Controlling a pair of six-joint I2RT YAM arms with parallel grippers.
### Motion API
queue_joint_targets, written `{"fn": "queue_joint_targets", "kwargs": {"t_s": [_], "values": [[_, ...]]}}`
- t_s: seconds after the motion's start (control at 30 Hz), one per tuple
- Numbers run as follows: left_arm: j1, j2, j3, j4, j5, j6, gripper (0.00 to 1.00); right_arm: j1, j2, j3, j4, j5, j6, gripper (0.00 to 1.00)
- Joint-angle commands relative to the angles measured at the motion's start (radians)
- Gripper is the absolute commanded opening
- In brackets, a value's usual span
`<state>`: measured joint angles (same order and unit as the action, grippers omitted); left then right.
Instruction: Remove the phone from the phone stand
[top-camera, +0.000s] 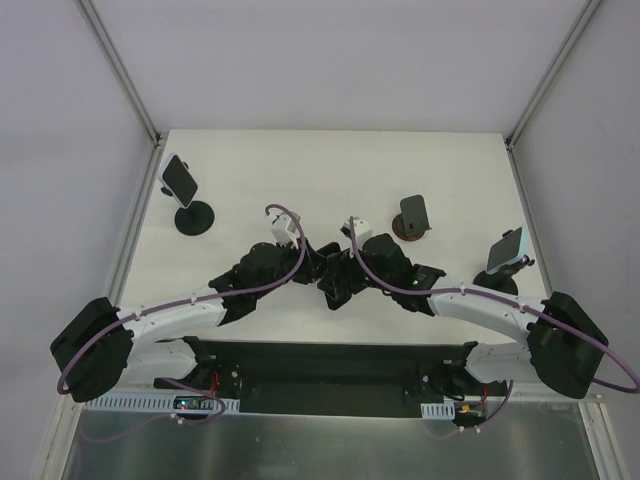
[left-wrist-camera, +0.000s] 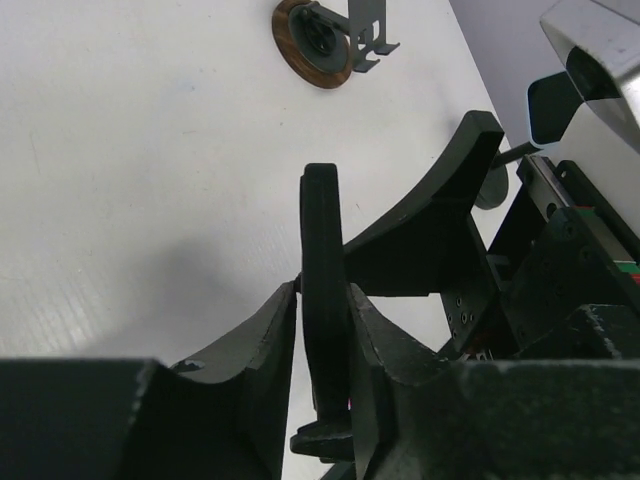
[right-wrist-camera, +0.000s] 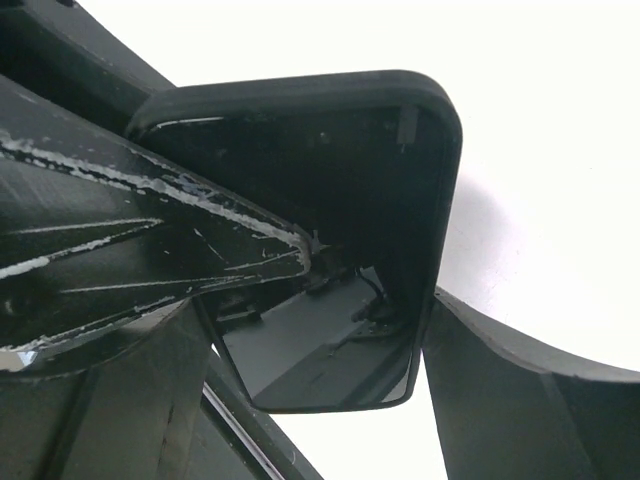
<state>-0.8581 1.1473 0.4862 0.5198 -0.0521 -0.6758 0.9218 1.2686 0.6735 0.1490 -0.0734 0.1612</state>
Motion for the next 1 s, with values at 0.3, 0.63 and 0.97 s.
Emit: {"fn": "queue_joint_targets", "kwargs": {"t_s": [0.3,0.63,0.97], "values": [[0.014,-0.018,0.02,-0.013,-0.048,0.024,0.0,0.005,-0.074,-0.025,0.136,0.044,-0.006,0.86],[0.359,-0.138,-0.003,-0.297,0.044,0.015,0.0,0.003,-0.137,-0.091,0.161,0.164,-0.049,0.96],[0.7,0.079,0.214,-0.48,0.29,0.117,0.0,-0.003,-0.123,-0.118,0.176,0.178,-0.071,0.96]]}}
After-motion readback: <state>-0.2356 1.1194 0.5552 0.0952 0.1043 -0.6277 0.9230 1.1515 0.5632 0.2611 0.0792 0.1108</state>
